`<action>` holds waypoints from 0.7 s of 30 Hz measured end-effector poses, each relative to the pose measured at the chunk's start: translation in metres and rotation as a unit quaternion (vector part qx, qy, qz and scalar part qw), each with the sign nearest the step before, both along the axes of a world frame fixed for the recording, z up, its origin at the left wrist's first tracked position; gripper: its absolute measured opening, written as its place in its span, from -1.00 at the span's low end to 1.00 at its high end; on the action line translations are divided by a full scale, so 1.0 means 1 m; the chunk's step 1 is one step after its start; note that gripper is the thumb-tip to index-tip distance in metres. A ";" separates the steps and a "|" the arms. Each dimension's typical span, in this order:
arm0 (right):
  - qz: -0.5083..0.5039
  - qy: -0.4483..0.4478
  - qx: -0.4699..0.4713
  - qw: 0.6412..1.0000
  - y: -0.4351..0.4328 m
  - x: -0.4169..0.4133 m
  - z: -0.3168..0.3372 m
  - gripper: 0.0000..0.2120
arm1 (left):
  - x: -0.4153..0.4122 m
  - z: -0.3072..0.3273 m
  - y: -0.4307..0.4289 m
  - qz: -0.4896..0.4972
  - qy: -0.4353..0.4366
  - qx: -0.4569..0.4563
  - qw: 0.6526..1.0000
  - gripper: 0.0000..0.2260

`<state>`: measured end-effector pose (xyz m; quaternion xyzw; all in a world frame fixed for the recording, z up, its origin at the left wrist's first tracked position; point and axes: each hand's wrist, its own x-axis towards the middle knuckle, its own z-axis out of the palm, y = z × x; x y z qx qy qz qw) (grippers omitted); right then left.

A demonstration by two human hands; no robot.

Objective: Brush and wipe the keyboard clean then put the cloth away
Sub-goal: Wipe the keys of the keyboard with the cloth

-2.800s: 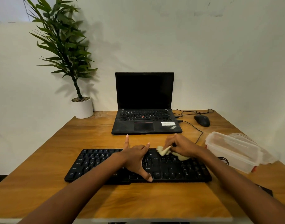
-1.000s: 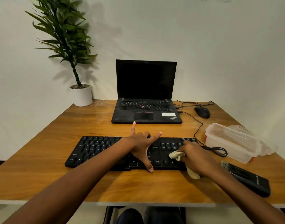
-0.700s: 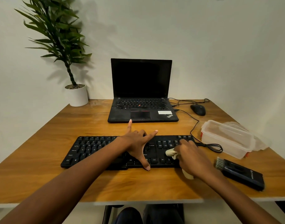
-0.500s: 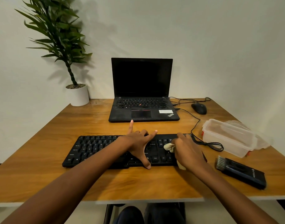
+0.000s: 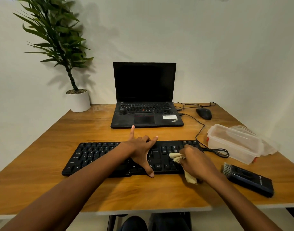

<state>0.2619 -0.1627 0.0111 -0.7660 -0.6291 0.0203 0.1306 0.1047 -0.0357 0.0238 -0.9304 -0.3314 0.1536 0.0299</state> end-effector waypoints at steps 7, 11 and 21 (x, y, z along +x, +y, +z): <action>-0.018 -0.003 0.048 0.999 0.008 -0.013 -0.002 -0.79 | -0.001 0.001 0.000 0.018 -0.001 -0.023 1.000 0.16; -0.011 0.148 0.018 0.989 -0.013 0.010 0.014 -0.80 | -0.011 0.006 0.007 0.035 0.016 -0.034 0.999 0.18; -0.177 0.178 0.118 0.961 -0.029 0.040 -0.026 -0.72 | 0.002 0.004 0.005 0.026 -0.043 -0.091 0.995 0.14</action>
